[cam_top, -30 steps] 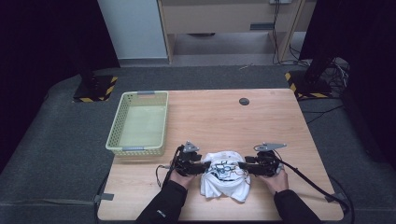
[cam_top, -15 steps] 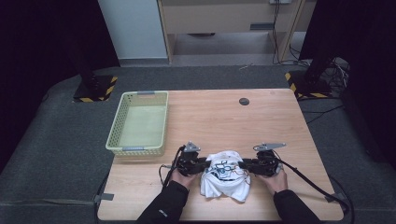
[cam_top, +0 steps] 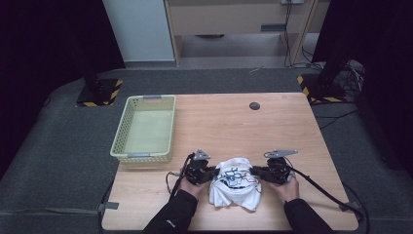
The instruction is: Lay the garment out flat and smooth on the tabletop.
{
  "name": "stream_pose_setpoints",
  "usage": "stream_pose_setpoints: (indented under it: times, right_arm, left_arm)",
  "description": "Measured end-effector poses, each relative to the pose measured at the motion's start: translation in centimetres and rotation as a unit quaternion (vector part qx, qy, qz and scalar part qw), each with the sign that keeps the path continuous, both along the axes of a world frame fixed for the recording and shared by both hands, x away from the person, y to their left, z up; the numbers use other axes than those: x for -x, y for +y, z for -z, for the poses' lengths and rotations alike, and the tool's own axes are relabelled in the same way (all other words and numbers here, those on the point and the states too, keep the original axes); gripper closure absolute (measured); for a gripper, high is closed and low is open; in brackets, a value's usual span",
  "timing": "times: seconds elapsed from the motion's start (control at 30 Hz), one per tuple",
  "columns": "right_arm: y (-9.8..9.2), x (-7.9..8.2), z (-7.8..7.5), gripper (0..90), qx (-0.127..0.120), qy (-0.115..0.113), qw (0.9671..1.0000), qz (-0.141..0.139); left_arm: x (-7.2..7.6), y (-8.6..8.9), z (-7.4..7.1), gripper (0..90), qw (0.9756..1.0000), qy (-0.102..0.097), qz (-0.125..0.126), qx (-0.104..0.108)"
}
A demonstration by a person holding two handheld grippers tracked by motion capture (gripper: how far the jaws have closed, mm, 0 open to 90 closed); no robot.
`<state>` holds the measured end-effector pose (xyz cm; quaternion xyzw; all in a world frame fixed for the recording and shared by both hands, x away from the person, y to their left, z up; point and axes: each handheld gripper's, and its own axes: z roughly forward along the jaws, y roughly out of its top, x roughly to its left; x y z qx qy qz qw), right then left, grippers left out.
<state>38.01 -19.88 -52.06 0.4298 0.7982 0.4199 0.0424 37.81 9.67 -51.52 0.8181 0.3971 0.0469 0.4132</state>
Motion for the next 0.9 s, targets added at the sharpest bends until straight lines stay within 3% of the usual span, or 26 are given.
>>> stream_pose_setpoints:
  times: [0.33, 0.67, 0.9]
  right_arm:
    - [0.1, 0.2, -0.5, 83.8, 0.008, -0.015, 0.9998, 0.003]
    - [-0.4, 0.5, -1.5, 83.7, -0.008, -0.034, 0.9993, 0.008]
    - [-0.5, 0.8, -2.6, 83.7, -0.014, -0.053, 0.9984, 0.010]
  left_arm:
    - [0.3, 0.2, -0.9, 82.1, 0.9998, -0.007, -0.008, 0.017]
    - [0.8, 0.3, -1.9, 82.1, 0.9992, -0.015, -0.013, 0.034]
    - [1.1, 0.3, -3.1, 82.2, 0.9986, -0.036, -0.012, 0.035]
